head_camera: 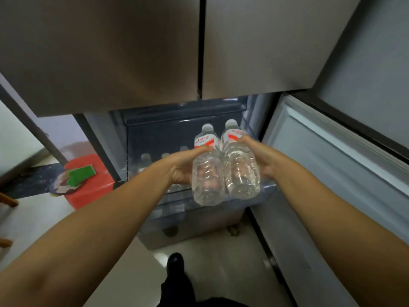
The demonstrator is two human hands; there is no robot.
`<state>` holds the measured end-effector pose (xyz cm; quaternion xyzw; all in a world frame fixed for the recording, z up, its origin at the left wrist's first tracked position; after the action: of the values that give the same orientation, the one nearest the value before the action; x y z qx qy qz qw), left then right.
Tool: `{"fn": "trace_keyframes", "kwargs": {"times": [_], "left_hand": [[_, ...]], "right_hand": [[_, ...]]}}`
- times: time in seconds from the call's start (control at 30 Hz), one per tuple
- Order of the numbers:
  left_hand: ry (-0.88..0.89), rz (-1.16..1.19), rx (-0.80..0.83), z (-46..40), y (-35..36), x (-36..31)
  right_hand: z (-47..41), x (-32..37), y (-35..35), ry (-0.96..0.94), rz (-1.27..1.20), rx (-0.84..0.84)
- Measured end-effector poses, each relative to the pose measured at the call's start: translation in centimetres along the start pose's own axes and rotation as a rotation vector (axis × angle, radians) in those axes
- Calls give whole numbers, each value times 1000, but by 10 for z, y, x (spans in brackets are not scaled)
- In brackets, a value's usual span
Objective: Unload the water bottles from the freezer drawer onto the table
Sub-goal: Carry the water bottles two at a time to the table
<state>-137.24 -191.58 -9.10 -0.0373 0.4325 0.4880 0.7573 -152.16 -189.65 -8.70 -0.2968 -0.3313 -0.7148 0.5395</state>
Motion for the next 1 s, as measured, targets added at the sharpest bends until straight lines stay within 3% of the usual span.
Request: {"fn": "trace_keyframes", "kwargs": {"times": [0.1, 0.23, 0.4, 0.57, 0.7, 1.0], "left_hand": [[56, -5, 90, 1, 48, 7], [204, -245, 16, -15, 85, 27], [353, -419, 24, -21, 131, 56], [360, -780, 68, -48, 149, 92], [295, -948, 86, -55, 151, 125], [260, -1249, 463, -60, 208, 214]], "right_hand": [[38, -15, -34, -45, -90, -31], [95, -36, -65, -213, -35, -72], [125, -87, -113, -344, 136, -453], [152, -159, -147, -291, 109, -802], [167, -217, -155, -226, 18, -964], [263, -338, -128, -73, -242, -1295]]}}
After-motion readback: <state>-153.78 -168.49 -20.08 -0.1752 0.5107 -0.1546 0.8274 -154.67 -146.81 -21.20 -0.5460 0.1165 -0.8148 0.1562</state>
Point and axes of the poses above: each hand's wrist, its own z-axis away from the middle knuckle, its own y-axis out of the palm, x = y × z, the point moved 8 cm from there along -z, towards the middle knuckle, and after that the axes turned 1 degree about x, right-handed, at the moved point
